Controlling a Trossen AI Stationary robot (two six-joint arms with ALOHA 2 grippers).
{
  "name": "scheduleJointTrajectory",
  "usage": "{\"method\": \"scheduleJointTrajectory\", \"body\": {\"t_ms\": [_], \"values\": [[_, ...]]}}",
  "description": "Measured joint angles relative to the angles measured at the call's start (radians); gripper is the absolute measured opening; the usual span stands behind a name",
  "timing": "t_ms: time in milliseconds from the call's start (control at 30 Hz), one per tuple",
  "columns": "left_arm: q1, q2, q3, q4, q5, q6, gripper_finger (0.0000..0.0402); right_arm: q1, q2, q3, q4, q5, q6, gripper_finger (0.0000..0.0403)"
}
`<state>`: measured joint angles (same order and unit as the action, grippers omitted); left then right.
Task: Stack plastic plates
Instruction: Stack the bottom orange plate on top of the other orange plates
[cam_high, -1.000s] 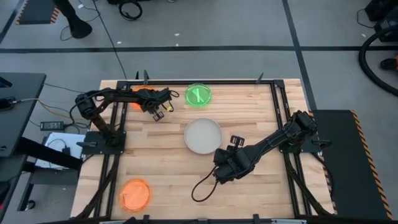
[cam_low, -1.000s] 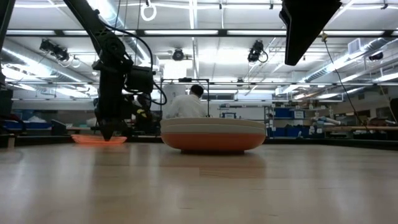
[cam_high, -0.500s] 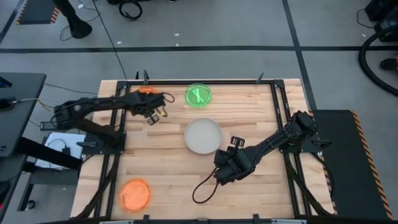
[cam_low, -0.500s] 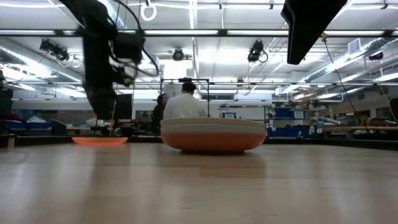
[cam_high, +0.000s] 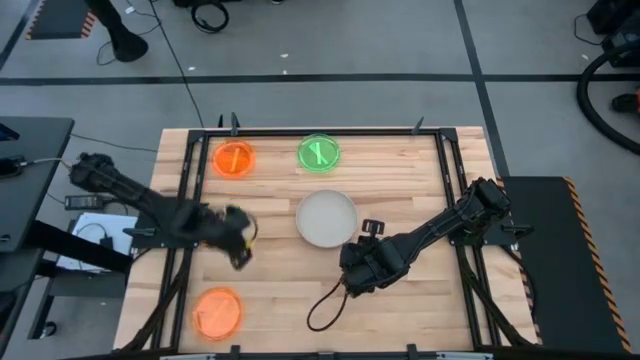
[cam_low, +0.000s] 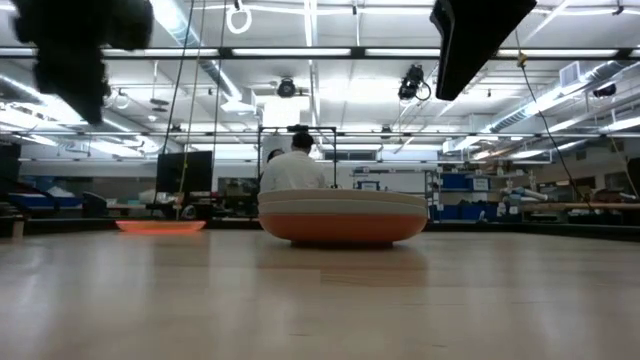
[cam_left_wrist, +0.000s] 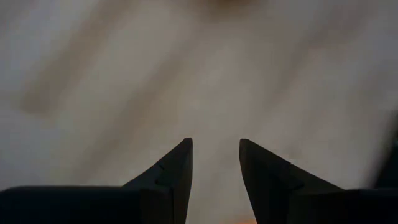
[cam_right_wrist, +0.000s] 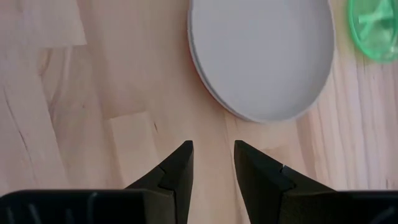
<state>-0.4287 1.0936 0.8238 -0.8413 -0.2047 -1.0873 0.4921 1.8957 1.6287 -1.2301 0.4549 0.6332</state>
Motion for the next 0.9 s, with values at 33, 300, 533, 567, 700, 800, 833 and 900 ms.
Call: {"method": "scheduleJointTrajectory", "body": {"t_ms": [33,300,533,567,700,800,833,900], "values": [[-0.049,0.017,0.0,0.051,-0.001,-0.049,0.0139,-0.001,0.0,0.0,0.009,0.0,-0.018,0.0126],[-0.3,0.243,0.062,0.403,-0.054,-0.249,0.0139,0.004,0.0,0.0,0.107,-0.002,-0.091,0.0126],[-0.419,0.508,0.357,0.389,-0.095,-0.3,0.0139,0.059,0.0,0.0,0.132,-0.01,-0.113,0.0126],[-0.432,0.541,0.405,0.362,-0.099,-0.312,0.0139,0.068,0.0,0.0,0.134,-0.01,-0.113,0.0126],[-0.473,0.668,0.591,0.18,-0.106,-0.428,0.0139,0.106,0.0,0.0,0.139,-0.002,-0.121,0.0126],[-0.496,0.76,0.736,0.017,-0.095,-0.557,0.0138,0.127,0.0,0.0,0.139,0.014,-0.137,0.0126],[-0.502,0.791,0.787,-0.032,-0.083,-0.581,0.0136,0.132,0.0,0.0,0.142,0.017,-0.141,0.0126],[-0.512,0.855,0.891,-0.135,-0.071,-0.611,0.0131,0.139,0.0,0.0,0.143,0.02,-0.149,0.0126]]}}
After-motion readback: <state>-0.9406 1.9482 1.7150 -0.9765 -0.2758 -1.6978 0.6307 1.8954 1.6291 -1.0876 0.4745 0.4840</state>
